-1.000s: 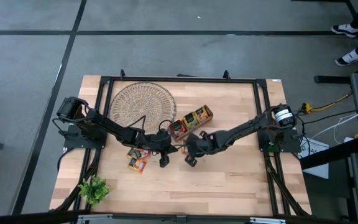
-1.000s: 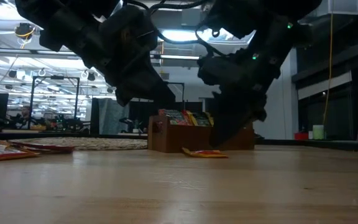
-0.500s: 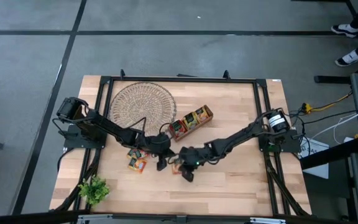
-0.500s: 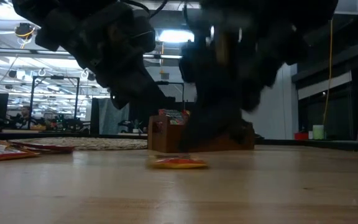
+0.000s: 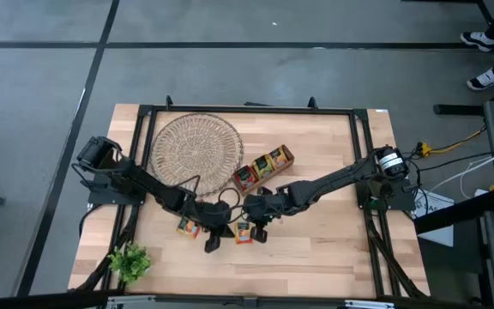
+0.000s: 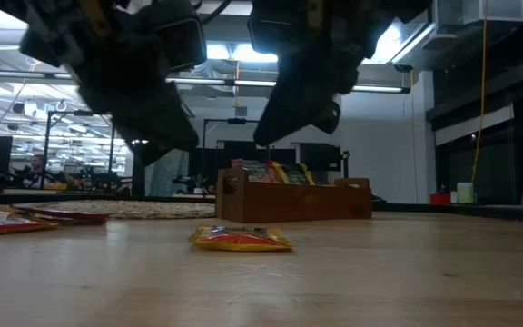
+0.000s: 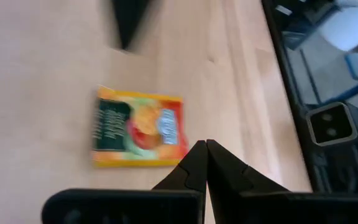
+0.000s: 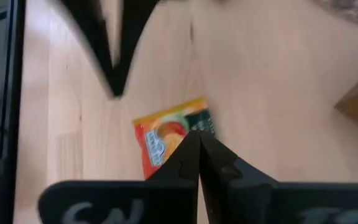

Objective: Pick & Place Tea
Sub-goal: Put the orange tea bag into the right section of the wooden organizer

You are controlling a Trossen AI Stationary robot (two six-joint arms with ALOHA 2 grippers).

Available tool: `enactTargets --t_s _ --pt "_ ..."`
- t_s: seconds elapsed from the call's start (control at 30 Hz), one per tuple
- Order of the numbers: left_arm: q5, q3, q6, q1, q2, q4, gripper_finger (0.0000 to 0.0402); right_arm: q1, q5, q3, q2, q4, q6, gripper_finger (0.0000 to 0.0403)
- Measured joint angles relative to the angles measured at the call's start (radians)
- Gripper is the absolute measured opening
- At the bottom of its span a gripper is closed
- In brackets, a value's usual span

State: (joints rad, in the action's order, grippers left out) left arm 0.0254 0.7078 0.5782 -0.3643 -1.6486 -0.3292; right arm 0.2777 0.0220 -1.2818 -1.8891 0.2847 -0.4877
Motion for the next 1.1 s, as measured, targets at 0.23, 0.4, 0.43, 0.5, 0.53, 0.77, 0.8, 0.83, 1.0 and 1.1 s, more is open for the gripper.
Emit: enactTargets --t_s 0.23,0.4,0.43,0.5,0.53,0.77,0.8,0.83,1.0,1.1 --pt "-0.005 -0.002 0.038 -0.028 -0.077 -0.091 0.0002 -0.006 0.009 -0.005 0.003 0.022 0.001 0.0012" --pt "-0.009 0.000 0.013 -0.012 -0.108 -0.124 0.0001 -0.007 0.011 -0.005 0.003 0.066 0.000 0.0009" --pt "-0.009 0.000 0.007 -0.010 -0.113 -0.124 0.0001 -0.007 0.010 -0.005 0.003 0.078 0.002 0.0008" --pt "-0.007 0.000 0.003 -0.006 -0.126 -0.124 0.0002 -0.007 0.010 -0.005 0.003 0.108 0.021 0.0006" --pt "-0.005 0.000 0.003 -0.002 -0.135 -0.125 0.0002 -0.007 0.010 -0.005 0.003 0.115 0.026 0.0007" --pt "0.054 0.000 0.003 0.003 -0.213 -0.212 0.0002 -0.015 0.011 -0.005 0.003 0.116 0.029 0.0021" --pt "0.065 0.000 0.003 0.003 -0.222 -0.231 0.0002 -0.018 0.011 -0.005 0.003 0.116 0.029 0.0022" --pt "0.072 0.000 0.003 0.002 -0.231 -0.247 0.0002 -0.020 0.011 -0.005 0.003 0.117 0.030 0.0022" --pt "0.051 0.004 0.031 0.003 -0.264 -0.274 0.0002 -0.031 0.011 -0.005 -0.002 0.120 0.026 0.0023" --pt "0.036 0.004 0.074 0.002 -0.274 -0.274 0.0001 -0.036 0.011 -0.005 -0.010 0.120 -0.003 0.0023"
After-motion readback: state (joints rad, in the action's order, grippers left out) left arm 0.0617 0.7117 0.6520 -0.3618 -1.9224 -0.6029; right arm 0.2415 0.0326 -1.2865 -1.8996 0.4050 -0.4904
